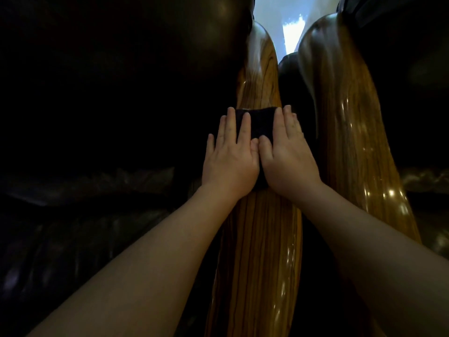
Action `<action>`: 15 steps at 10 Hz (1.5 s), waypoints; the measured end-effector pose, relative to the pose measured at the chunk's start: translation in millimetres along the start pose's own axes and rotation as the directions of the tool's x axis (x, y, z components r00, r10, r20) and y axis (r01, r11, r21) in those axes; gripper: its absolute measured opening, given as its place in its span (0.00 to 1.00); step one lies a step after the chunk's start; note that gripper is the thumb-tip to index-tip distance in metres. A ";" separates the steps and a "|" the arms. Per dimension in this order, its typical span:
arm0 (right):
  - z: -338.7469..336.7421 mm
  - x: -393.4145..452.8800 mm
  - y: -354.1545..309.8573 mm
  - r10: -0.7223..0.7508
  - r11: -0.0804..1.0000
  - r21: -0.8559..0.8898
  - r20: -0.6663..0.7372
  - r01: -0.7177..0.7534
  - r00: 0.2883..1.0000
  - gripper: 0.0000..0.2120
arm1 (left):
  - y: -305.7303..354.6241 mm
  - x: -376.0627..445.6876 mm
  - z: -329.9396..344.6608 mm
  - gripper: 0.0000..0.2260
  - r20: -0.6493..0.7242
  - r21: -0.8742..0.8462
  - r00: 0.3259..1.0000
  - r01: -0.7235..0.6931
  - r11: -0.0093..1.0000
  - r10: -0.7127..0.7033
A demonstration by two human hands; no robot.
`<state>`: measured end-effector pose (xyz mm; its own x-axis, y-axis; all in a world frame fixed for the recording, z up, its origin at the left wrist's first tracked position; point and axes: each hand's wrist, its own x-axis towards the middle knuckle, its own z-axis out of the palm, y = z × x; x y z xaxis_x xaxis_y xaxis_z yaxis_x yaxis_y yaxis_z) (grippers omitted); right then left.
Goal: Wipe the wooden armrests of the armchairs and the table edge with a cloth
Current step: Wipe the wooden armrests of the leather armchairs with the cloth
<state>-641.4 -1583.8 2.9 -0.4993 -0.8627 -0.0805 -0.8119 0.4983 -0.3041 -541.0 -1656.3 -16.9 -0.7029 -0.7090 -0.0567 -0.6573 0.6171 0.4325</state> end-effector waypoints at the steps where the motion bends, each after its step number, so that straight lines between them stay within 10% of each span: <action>1: -2.6 16.2 1.0 0.004 0.999 0.034 0.000 -0.004 1.000 0.28 | -1.5 17.8 -1.3 0.25 -0.004 0.002 1.000 0.012 1.000 -0.012; 7: -11.2 74.4 4.5 -0.013 0.958 0.283 -0.088 0.038 0.996 0.26 | 5.5 72.4 -6.4 0.25 -0.079 -0.021 0.994 0.070 0.997 -0.071; 8: -7.9 78.0 12.2 -0.236 0.972 0.002 -0.084 0.237 0.968 0.19 | 6.0 75.2 -6.2 0.25 -0.083 -0.019 0.995 0.061 0.998 -0.063; 13: -9.2 48.8 1.9 -0.297 0.919 -0.280 -0.026 0.278 0.955 0.24 | 1.7 50.6 -6.1 0.24 -0.019 0.031 0.999 0.036 0.999 -0.036; 15: -5.0 17.7 -3.9 -0.047 0.997 0.062 -0.084 0.053 0.995 0.24 | 3.6 14.9 -2.9 0.24 0.002 -0.013 1.000 0.027 1.000 -0.027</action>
<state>-648.6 -1600.5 7.4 -0.4838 -0.8751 0.0139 -0.8169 0.4458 -0.3660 -553.0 -1665.6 -13.5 -0.6858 -0.7244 -0.0703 -0.6722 0.5934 0.4428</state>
